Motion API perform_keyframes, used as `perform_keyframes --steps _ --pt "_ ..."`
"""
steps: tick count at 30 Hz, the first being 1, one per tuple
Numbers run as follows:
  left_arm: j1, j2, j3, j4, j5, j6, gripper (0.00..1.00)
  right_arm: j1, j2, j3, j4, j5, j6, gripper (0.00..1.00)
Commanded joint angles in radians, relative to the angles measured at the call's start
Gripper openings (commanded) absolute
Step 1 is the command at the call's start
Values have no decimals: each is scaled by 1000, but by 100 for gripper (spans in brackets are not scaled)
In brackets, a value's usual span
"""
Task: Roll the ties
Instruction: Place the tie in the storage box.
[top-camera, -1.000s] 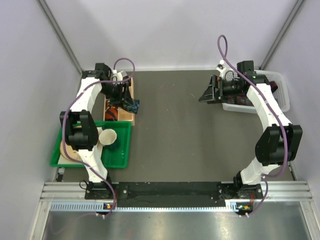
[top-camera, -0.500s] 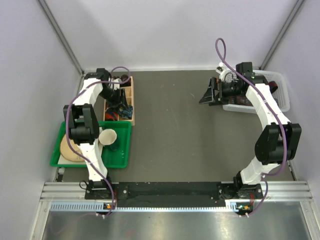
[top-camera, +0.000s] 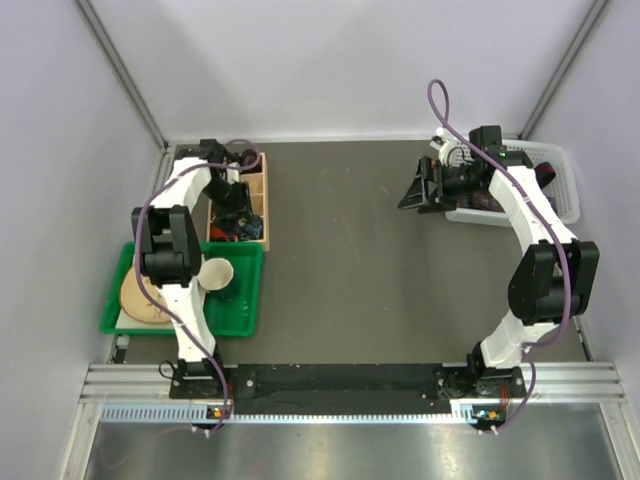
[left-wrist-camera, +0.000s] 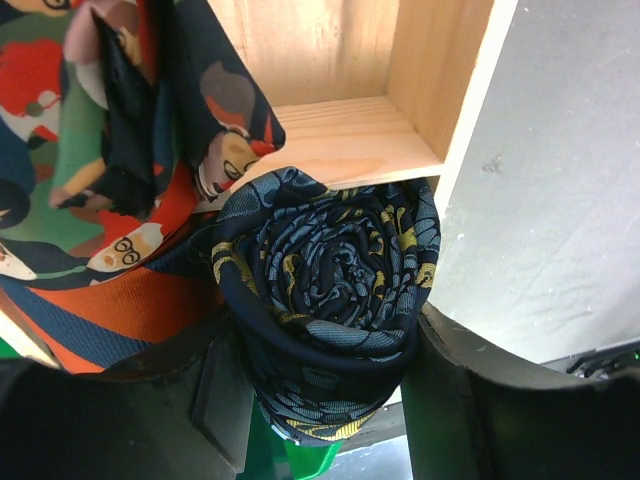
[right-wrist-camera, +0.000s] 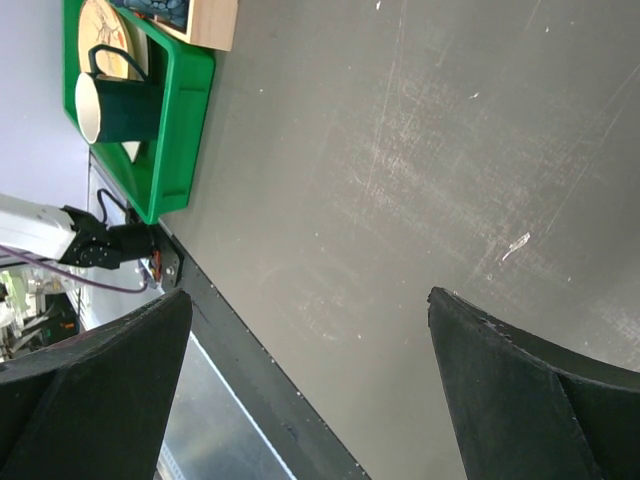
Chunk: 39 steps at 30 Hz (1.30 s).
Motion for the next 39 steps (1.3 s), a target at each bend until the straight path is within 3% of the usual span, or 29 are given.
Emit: perform_keyframes --steps 1,11,19,24,28,32,39 --pt "-15 13 -12 25 -107 -55 0 0 11 14 -1 0 -22 99" --pt "-112 22 -29 60 -260 -135 1 0 43 41 -15 10 -22 99" --pt "-152 92 -12 80 -257 -155 23 0 52 52 -36 20 -54 99" --pt "-155 102 -5 78 -254 -149 31 0 49 53 -41 25 -57 99" --pt "-158 88 0 71 -254 -140 59 -1 57 61 -36 19 -52 99" --pt "-161 63 -2 72 -254 -132 73 -1 65 69 -31 14 -49 99" --pt "-166 42 -6 69 -257 -127 82 -1 72 73 -27 7 -41 99"
